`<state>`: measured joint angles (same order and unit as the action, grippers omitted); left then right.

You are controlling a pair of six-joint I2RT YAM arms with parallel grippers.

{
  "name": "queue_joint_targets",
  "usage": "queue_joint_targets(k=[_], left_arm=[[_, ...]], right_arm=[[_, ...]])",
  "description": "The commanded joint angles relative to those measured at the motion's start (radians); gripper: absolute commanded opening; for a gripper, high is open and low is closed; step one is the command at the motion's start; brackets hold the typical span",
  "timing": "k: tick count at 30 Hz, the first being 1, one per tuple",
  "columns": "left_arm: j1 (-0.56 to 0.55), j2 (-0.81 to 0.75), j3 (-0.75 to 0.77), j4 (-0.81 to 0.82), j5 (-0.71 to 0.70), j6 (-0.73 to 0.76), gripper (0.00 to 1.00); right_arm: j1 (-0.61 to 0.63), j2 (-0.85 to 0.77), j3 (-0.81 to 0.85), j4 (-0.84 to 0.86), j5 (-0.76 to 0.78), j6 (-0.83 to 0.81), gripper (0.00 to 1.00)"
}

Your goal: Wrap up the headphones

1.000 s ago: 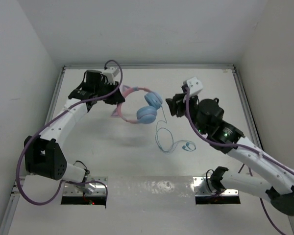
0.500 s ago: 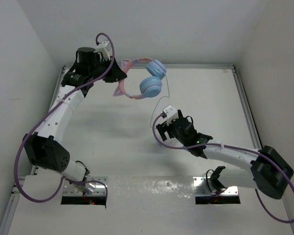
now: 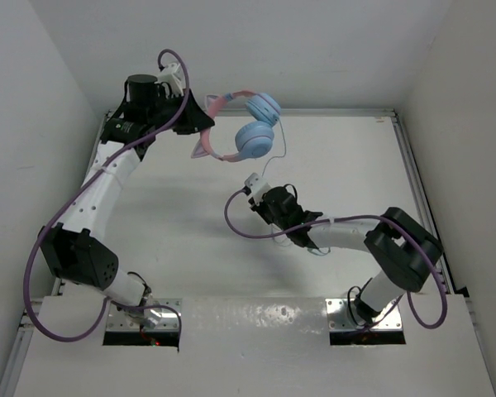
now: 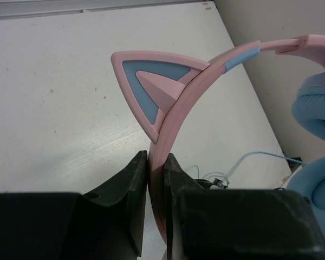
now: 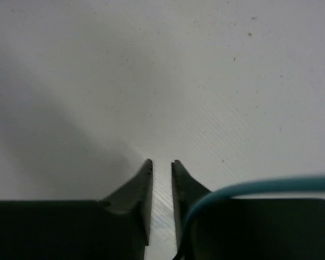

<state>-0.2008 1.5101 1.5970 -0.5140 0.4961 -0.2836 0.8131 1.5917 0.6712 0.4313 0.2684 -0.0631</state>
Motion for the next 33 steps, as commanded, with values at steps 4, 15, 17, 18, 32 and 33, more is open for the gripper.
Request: queue_joint_targets(k=[4, 15, 17, 18, 32, 33], left_arm=[[0.020, 0.004, 0.050, 0.068, -0.007, -0.014, 0.00], [0.001, 0.041, 0.004, 0.014, -0.309, 0.441, 0.00], [-0.005, 0.041, -0.009, 0.011, -0.312, 0.504, 0.00], [-0.017, 0.044, -0.014, 0.006, -0.315, 0.524, 0.00], [-0.227, 0.045, -0.049, -0.175, -0.179, 0.821, 0.00], [-0.233, 0.042, -0.048, -0.181, -0.156, 0.817, 0.00]], right_arm=[[0.000, -0.008, 0.117, -0.173, -0.044, 0.028, 0.00], [0.001, -0.554, 0.252, -0.675, -0.265, 0.037, 0.00], [0.000, -0.582, 0.341, -0.753, -0.232, 0.003, 0.00], [0.001, -0.601, 0.394, -0.772, -0.221, -0.023, 0.00], [-0.109, -0.412, 0.714, -0.641, 0.032, -0.296, 0.00], [-0.135, -0.395, 0.728, -0.640, -0.004, -0.253, 0.00]])
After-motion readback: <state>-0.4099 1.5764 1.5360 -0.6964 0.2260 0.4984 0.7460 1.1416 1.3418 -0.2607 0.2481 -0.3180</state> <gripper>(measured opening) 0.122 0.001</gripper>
